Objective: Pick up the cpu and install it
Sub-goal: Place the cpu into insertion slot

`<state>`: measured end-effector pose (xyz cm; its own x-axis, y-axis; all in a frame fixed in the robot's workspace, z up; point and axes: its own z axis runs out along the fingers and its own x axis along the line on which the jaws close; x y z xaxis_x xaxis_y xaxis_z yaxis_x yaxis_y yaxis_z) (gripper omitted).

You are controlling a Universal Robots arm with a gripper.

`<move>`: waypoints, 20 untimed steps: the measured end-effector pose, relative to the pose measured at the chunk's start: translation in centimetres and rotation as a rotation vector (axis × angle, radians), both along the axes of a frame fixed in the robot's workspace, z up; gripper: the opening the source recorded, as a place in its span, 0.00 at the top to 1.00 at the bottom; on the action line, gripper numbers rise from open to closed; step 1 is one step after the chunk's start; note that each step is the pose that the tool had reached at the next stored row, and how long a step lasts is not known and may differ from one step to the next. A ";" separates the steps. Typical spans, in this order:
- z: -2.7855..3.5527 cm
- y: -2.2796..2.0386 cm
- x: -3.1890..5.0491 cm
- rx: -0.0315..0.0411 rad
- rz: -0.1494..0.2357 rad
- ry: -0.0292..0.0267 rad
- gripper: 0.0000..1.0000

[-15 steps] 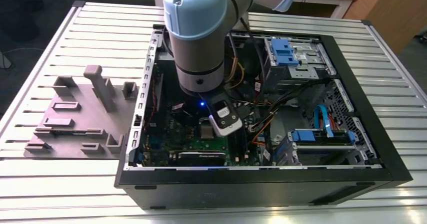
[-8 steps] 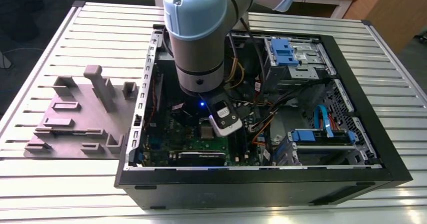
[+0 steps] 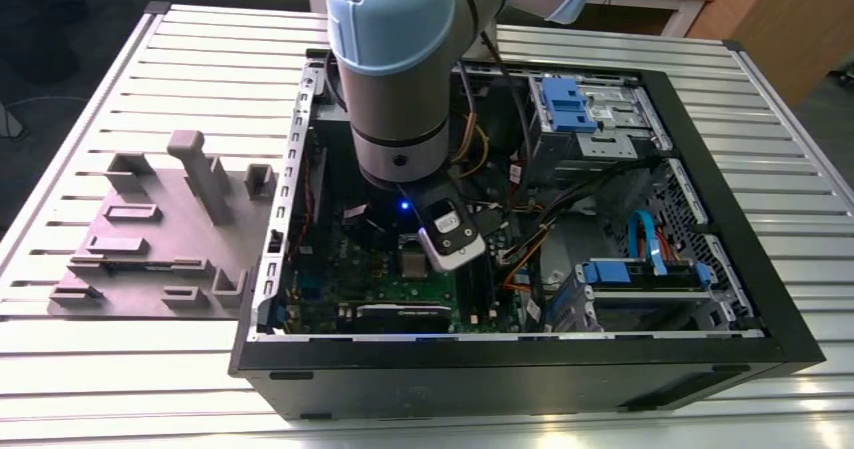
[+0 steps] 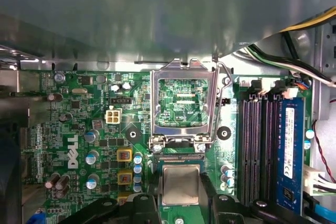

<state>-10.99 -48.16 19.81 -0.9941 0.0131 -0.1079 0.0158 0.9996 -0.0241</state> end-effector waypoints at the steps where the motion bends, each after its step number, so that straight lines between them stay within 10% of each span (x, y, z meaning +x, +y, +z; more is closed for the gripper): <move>1: 0.00 -0.01 0.02 -0.0024 0.000 0.0001 0.58; 20: -0.11 -0.02 0.19 -0.0045 -0.036 0.0004 0.51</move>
<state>-10.81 -48.18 19.71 -0.9930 0.0486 -0.1077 0.0520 0.9982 -0.0286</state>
